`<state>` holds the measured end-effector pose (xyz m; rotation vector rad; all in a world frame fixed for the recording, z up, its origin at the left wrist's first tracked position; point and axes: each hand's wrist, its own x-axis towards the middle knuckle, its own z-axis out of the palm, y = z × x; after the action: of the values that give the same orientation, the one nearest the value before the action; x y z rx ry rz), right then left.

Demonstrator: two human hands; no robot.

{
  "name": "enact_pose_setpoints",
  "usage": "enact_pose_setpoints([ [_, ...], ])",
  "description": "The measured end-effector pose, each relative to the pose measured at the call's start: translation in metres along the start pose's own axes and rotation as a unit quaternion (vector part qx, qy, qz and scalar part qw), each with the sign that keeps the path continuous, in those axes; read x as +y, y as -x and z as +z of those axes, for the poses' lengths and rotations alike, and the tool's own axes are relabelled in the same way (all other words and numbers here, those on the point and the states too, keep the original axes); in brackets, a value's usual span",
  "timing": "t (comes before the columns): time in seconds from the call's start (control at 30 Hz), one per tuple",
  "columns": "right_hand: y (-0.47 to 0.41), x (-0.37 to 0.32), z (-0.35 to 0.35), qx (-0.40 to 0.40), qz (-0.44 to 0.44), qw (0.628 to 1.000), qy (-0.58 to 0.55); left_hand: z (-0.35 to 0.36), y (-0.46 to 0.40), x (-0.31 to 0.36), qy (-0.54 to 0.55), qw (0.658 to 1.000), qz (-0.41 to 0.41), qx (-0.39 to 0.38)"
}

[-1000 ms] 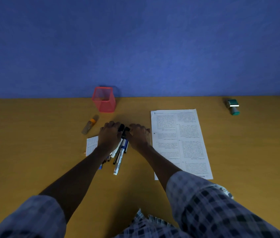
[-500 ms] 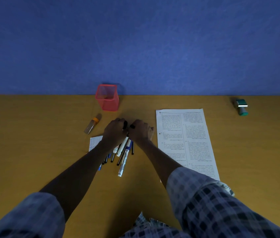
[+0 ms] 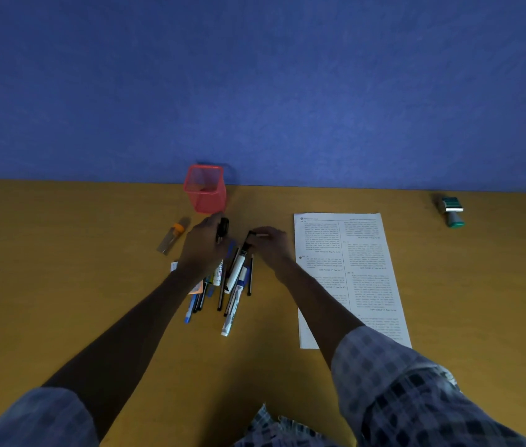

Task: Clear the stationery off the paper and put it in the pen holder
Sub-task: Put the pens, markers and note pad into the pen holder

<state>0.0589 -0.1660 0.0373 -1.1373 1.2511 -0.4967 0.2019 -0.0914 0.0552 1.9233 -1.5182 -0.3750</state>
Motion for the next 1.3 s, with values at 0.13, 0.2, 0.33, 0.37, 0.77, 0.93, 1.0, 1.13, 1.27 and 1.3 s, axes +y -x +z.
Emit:
enact_pose_setpoints([
  [0.13,-0.002,-0.015,-0.010,0.024,-0.036,0.998,-0.050,-0.019,-0.010,-0.004,-0.008,0.998,0.021,0.053],
  [0.2,-0.004,-0.031,-0.011,0.041,-0.070,0.993,-0.084,-0.031,-0.020,-0.004,0.002,0.996,0.021,0.092],
  [0.33,-0.008,-0.070,-0.007,0.097,-0.176,0.973,-0.116,-0.058,-0.046,0.003,0.065,0.981,0.019,0.182],
  [0.37,-0.008,-0.079,-0.004,0.110,-0.209,0.965,-0.114,-0.064,-0.053,0.006,0.081,0.976,0.018,0.204],
  [0.77,-0.021,-0.106,0.038,0.128,-0.357,0.925,0.016,-0.075,-0.091,0.002,0.033,0.976,0.010,0.217],
  [0.93,-0.027,-0.100,0.050,0.108,-0.357,0.925,0.072,-0.059,-0.087,-0.014,-0.052,0.977,0.006,0.208],
  [1.0,-0.032,-0.096,0.052,0.106,-0.358,0.921,0.108,-0.054,-0.085,-0.019,-0.073,0.977,-0.003,0.202],
  [1.13,-0.038,-0.089,0.058,0.101,-0.349,0.916,0.172,-0.048,-0.083,-0.025,-0.111,0.977,-0.008,0.185],
  [1.27,-0.042,-0.084,0.060,0.106,-0.352,0.904,0.219,-0.045,-0.079,-0.027,-0.144,0.975,0.016,0.167],
  [1.3,-0.042,-0.083,0.060,0.102,-0.351,0.903,0.226,-0.045,-0.077,-0.027,-0.140,0.977,0.024,0.159],
])
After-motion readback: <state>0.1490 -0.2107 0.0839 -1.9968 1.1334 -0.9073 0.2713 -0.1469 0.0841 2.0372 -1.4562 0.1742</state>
